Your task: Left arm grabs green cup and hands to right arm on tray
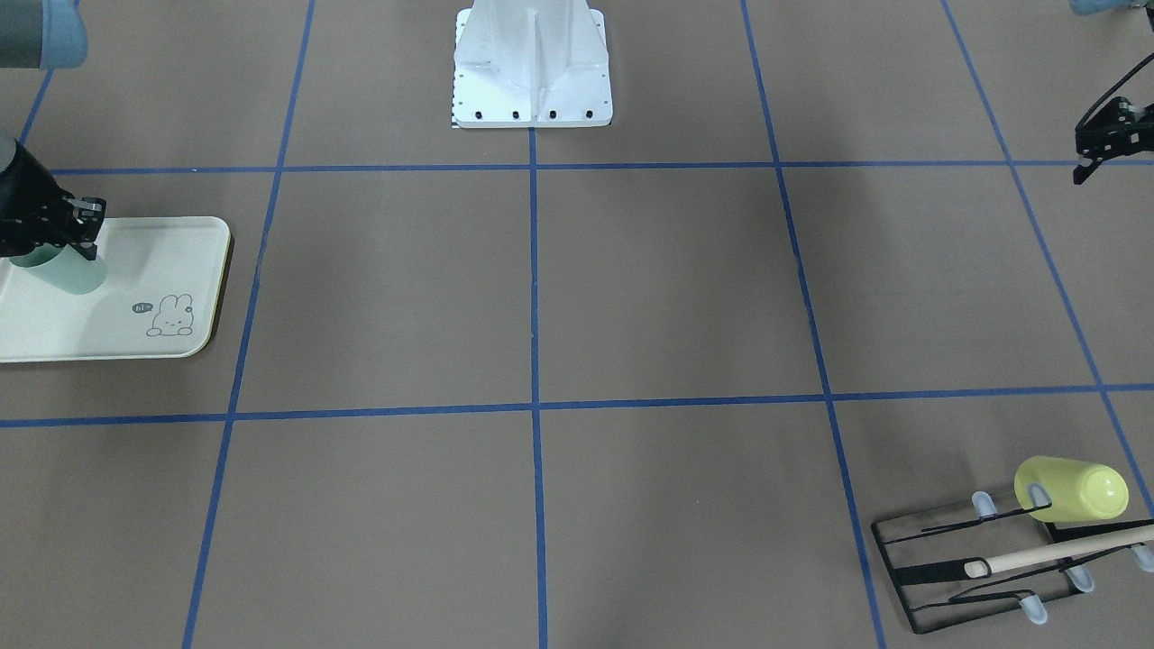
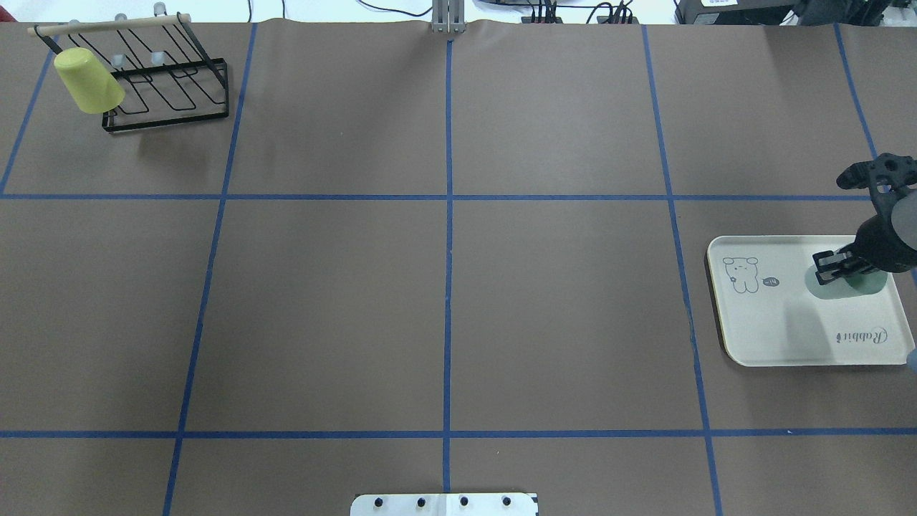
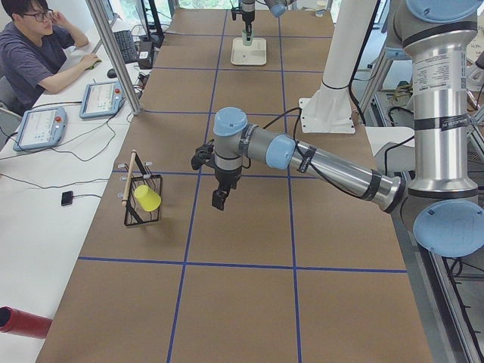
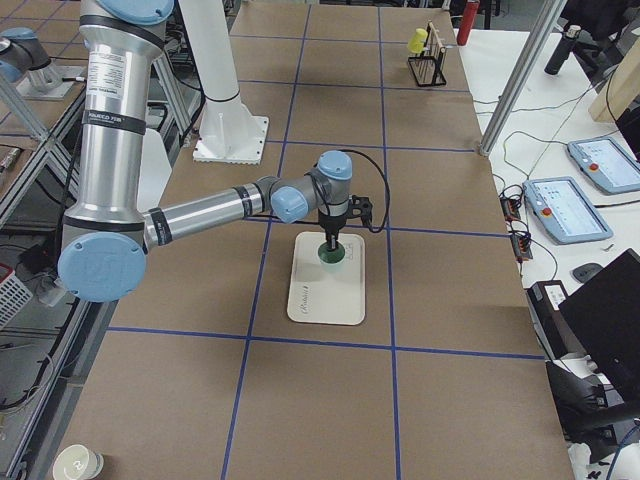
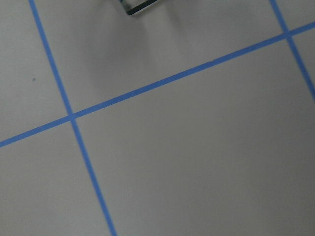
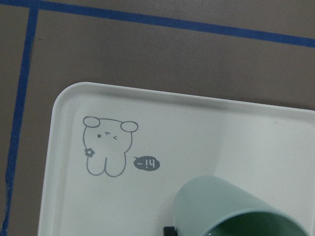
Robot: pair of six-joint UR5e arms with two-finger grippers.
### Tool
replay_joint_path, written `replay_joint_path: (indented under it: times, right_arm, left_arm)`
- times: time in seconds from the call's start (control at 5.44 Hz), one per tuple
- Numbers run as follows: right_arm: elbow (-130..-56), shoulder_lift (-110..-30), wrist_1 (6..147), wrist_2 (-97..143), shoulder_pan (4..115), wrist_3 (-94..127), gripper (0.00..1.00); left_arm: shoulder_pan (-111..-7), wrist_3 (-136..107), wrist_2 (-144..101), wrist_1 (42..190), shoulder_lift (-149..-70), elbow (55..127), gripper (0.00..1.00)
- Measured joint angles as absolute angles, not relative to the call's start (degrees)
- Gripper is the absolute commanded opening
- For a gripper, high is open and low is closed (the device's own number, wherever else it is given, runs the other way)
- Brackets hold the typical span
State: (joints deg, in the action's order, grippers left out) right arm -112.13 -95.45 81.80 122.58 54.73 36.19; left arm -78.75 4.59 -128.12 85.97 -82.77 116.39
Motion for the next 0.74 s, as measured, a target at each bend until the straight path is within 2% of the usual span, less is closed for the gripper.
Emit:
replay_joint_path:
  times: [0.37,0.74]
  right_arm:
    - [-111.9,-92.0,88.0,122.1,52.8,36.1,0.0]
    - [-111.7,-91.9,88.7,120.9,51.1,36.2,0.0]
  left_arm:
    - [-84.8,12.1,-128.0,85.4,-82.5,111.5,1.0]
    - [-90.5,13.1,-131.6,85.6,-82.8,106.0,1.0]
